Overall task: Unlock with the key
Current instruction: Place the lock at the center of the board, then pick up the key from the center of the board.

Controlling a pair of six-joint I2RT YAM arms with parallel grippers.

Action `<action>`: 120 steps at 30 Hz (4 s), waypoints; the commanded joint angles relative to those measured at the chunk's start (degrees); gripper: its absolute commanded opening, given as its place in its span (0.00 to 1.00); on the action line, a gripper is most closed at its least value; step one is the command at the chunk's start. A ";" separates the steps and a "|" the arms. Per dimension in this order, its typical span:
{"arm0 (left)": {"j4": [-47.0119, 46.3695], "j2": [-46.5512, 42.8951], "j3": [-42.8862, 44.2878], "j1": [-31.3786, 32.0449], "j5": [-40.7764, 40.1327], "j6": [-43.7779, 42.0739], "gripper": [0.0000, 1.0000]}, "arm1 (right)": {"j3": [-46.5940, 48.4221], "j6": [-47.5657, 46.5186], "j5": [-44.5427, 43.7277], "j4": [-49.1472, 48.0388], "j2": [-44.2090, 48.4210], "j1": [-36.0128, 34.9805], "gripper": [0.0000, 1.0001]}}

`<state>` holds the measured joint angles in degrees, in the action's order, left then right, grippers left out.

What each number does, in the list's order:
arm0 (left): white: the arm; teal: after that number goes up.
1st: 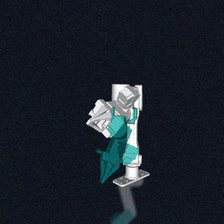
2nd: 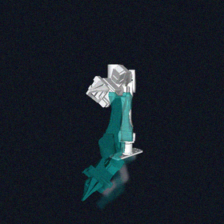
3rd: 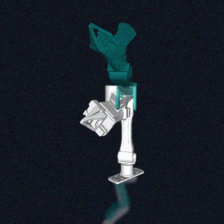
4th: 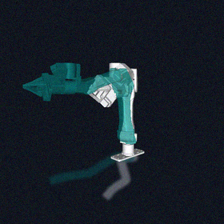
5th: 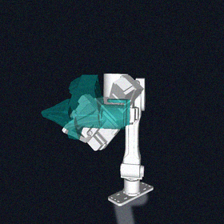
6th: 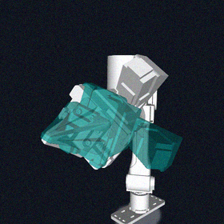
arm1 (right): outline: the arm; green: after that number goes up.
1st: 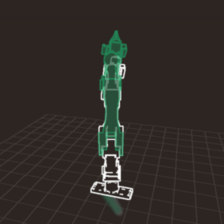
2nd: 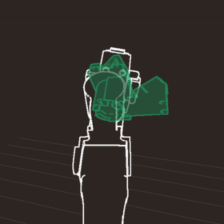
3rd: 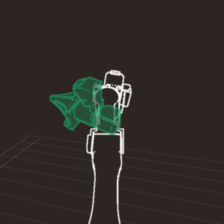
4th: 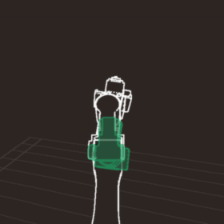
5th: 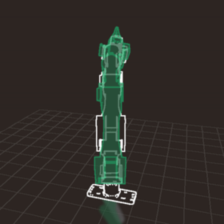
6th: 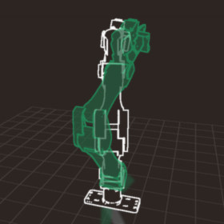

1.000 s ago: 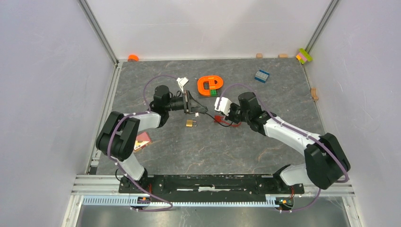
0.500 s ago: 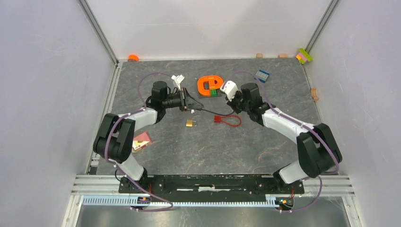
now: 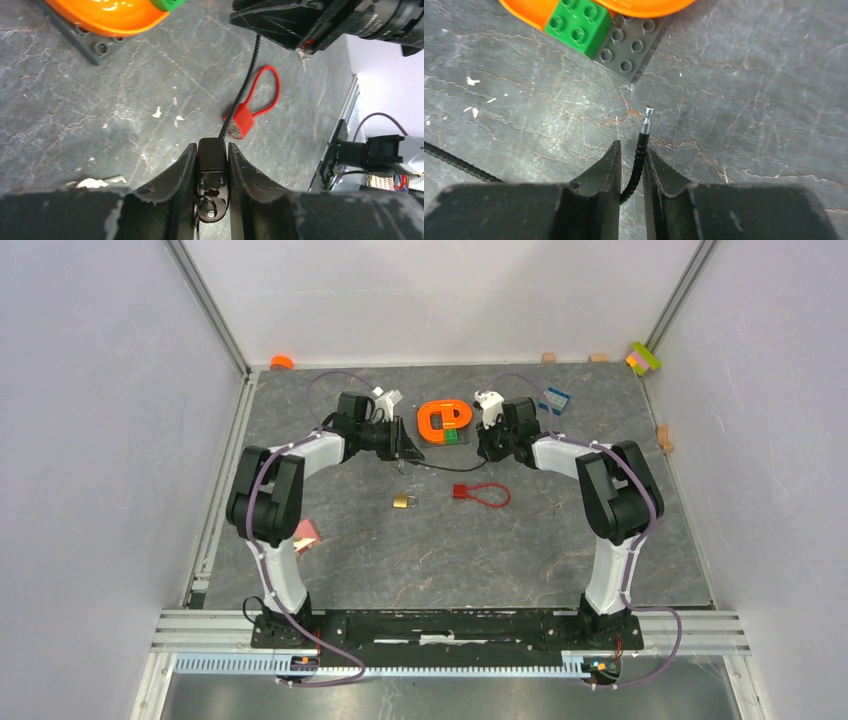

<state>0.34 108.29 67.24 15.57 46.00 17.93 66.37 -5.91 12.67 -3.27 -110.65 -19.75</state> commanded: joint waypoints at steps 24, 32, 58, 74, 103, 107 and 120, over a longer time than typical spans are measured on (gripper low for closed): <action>9.94 12.09 18.93 -1.07 -6.12 -10.66 0.60 | -2.60 2.58 8.33 -5.78 9.80 12.29 0.74; 10.55 2.40 17.17 -1.92 -16.92 -16.97 0.70 | -11.67 -4.07 5.87 -7.17 25.59 12.31 0.77; 32.15 -29.47 -4.75 -18.82 6.43 -23.77 1.00 | -29.45 -27.91 -4.07 15.28 45.90 14.19 0.98; 40.66 -29.71 -5.44 -18.71 11.16 -33.08 1.00 | -17.51 -43.01 -0.90 28.32 25.90 15.06 0.54; 40.57 -29.76 -5.10 -18.68 10.43 -33.07 1.00 | -12.87 -46.38 1.76 34.90 25.67 15.10 0.46; 40.61 -29.59 -5.02 -18.69 10.43 -33.09 1.00 | -13.21 -47.55 2.91 37.29 26.34 15.04 0.45; 40.60 -29.27 -4.75 -18.72 10.72 -32.55 1.00 | -15.30 -50.54 3.99 38.33 23.23 15.02 0.44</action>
<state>40.66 79.66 60.58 -3.25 54.78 -12.99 51.33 -54.35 15.22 34.44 -86.08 -4.84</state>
